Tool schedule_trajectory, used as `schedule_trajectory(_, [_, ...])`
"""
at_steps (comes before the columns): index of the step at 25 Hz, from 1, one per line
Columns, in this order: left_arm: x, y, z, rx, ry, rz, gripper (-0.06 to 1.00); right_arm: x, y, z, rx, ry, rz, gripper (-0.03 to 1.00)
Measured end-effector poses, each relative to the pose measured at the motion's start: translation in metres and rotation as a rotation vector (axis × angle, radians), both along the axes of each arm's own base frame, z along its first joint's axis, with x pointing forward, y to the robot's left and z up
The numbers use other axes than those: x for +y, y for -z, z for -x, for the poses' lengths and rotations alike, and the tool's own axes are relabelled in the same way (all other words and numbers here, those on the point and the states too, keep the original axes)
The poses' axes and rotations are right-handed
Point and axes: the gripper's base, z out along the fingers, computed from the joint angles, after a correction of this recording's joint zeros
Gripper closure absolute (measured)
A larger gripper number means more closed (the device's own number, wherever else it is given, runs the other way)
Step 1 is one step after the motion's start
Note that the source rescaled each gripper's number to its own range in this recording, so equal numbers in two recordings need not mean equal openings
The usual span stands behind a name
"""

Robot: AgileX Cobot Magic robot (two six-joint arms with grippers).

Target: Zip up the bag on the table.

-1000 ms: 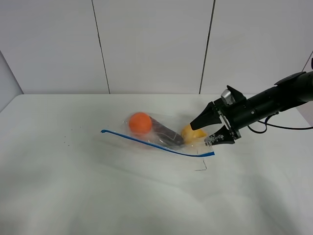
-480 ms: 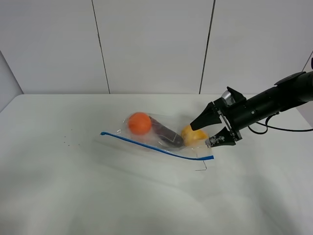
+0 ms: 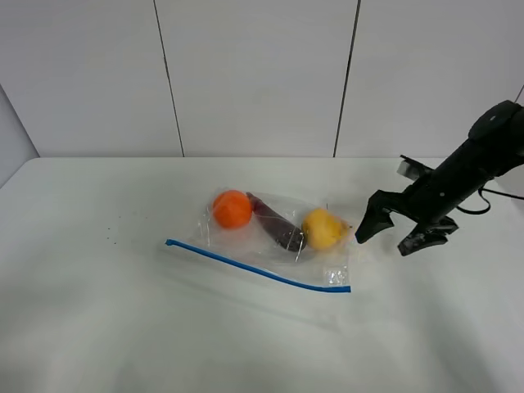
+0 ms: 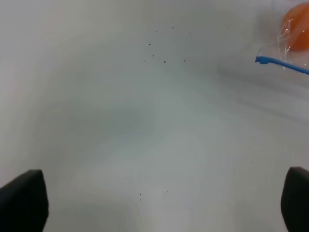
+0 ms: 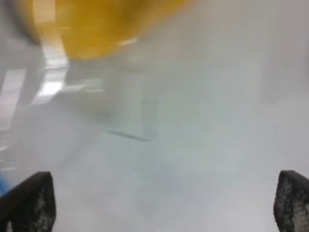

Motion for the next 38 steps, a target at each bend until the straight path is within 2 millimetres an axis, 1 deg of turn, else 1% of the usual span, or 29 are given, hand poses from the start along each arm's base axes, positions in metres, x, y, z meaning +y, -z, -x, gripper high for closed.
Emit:
schedule_trajectory(5, [0.000,0.000,0.000,0.000,0.000,0.000,-0.06,-0.029,-0.006,0.005,0.019,0.083,0.334,-0.03])
schedule_trajectory(9, [0.000,0.000,0.000,0.000,0.000,0.000,-0.06,-0.046,-0.015,0.007,0.001,0.133,0.510,-0.03])
schedule_trajectory(12, [0.000,0.000,0.000,0.000,0.000,0.000,-0.06,-0.050,-0.025,0.007,-0.039,0.146,0.558,-0.03])
schedule_trajectory(17, [0.000,0.000,0.000,0.000,0.000,0.000,-0.06,-0.050,-0.035,0.010,-0.079,0.167,0.552,-0.03])
schedule_trajectory(20, [0.000,0.000,0.000,0.000,0.000,0.000,-0.06,-0.049,-0.041,0.016,-0.124,0.176,0.544,-0.03])
schedule_trajectory(23, [0.000,0.000,0.000,0.000,0.000,0.000,-0.06,-0.049,-0.055,0.028,-0.168,0.186,0.540,-0.03])
schedule_trajectory(30, [0.000,0.000,0.000,0.000,0.000,0.000,-0.06,-0.047,-0.089,0.066,-0.276,0.182,0.530,-0.03])
schedule_trajectory(34, [0.000,0.000,0.000,0.000,0.000,0.000,-0.06,-0.045,-0.104,0.095,-0.328,0.200,0.518,-0.03])
schedule_trajectory(38, [0.000,0.000,0.000,0.000,0.000,0.000,-0.06,-0.043,-0.111,0.129,-0.369,0.198,0.504,-0.03])
